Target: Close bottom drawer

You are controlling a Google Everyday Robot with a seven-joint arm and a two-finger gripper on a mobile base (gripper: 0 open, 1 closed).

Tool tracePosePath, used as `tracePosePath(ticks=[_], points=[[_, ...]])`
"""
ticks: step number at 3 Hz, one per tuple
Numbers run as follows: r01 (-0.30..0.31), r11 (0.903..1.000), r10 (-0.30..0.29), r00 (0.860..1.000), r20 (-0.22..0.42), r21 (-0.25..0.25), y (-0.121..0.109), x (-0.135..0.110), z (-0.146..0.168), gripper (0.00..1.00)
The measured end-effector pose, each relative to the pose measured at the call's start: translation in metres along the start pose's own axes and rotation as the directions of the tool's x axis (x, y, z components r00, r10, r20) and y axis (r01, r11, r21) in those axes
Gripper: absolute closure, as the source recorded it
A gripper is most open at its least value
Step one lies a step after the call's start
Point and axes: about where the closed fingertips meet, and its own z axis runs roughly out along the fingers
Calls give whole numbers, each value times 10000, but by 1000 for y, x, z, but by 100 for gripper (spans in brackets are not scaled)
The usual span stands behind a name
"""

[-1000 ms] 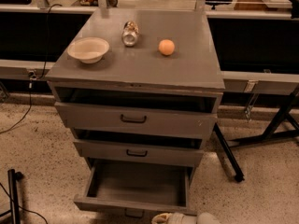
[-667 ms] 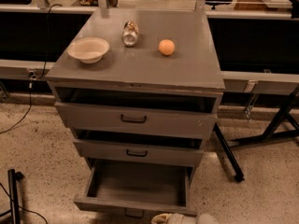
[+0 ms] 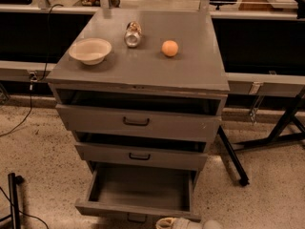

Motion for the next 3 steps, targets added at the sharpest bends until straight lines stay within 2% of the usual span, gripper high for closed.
tracePosePath(ticks=[2, 3], points=[[-253, 9984, 257, 9997, -57, 514, -25, 9, -5, 100], [-296, 9982, 295, 9996, 40, 520, -30, 8, -2, 100]])
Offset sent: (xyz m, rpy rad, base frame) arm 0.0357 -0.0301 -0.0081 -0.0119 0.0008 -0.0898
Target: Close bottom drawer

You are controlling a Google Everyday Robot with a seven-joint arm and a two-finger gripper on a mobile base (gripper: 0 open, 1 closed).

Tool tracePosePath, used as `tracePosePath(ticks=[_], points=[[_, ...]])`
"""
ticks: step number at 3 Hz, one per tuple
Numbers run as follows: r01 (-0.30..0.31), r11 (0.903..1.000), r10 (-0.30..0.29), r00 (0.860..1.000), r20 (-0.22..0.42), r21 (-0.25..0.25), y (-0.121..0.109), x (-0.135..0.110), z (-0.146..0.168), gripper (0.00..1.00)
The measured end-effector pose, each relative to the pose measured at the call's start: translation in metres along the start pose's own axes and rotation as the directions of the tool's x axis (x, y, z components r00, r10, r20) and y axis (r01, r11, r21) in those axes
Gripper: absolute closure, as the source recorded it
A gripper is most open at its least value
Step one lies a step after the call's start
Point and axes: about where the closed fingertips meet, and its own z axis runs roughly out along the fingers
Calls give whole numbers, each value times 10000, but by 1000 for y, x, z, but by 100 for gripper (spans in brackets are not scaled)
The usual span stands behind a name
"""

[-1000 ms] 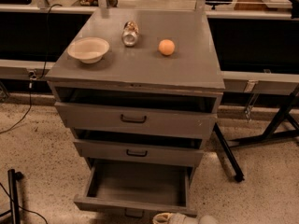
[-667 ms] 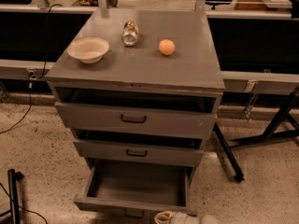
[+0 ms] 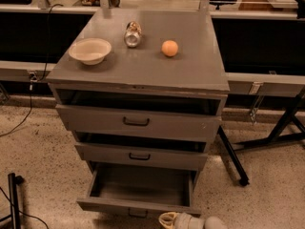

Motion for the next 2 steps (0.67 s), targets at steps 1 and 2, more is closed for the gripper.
tracePosePath(ticks=[1, 2], points=[[-59, 9999, 57, 9996, 277, 89, -19, -6, 9, 100], [-59, 9999, 57, 9996, 278, 89, -19, -6, 9, 100]])
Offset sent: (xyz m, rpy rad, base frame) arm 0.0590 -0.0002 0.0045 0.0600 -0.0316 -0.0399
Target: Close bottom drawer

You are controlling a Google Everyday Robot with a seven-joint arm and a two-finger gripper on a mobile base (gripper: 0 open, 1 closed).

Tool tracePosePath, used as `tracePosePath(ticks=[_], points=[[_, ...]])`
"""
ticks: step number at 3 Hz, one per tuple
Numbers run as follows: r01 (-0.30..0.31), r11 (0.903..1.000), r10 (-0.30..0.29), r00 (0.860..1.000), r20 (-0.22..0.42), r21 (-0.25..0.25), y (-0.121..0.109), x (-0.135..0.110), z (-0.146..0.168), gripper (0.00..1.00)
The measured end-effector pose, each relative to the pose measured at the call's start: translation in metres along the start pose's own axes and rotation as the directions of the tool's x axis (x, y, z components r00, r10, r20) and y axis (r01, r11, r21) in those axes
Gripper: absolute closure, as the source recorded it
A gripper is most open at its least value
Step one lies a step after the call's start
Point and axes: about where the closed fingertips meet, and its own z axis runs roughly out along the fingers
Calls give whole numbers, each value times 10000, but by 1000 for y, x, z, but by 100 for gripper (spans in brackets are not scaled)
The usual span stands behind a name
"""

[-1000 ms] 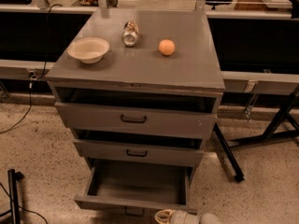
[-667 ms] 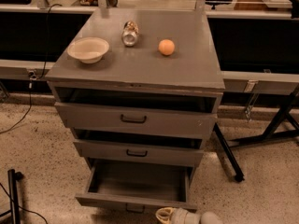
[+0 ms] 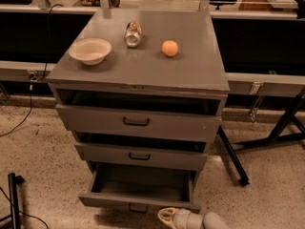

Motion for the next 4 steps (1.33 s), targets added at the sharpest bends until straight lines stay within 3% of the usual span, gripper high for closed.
tracePosePath(ticks=[1, 4], points=[[40, 9999, -43, 9998, -203, -154, 5, 1, 7, 100], [399, 9988, -406, 9989, 242, 288, -35, -9, 35, 100]])
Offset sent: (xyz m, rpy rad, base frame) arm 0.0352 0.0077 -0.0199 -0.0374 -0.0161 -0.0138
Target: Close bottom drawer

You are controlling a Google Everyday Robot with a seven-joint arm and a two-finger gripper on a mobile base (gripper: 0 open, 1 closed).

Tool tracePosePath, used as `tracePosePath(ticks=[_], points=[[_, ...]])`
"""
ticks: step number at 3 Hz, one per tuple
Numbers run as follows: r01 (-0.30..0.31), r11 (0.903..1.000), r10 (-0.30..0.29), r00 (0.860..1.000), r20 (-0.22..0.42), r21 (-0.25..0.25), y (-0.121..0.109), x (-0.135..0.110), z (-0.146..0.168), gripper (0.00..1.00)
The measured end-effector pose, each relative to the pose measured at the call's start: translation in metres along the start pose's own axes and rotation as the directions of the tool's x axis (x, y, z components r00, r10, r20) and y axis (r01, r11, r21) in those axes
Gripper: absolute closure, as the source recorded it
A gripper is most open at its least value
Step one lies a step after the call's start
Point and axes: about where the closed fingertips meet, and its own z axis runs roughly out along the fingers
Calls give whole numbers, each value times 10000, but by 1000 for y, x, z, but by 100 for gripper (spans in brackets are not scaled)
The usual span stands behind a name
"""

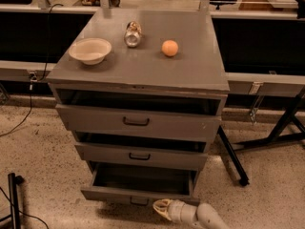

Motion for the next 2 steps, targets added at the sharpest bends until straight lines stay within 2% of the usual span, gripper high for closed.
tracePosePath(ticks=[2], points=[[254, 9989, -272, 9986, 462, 395, -44, -3, 9, 100]])
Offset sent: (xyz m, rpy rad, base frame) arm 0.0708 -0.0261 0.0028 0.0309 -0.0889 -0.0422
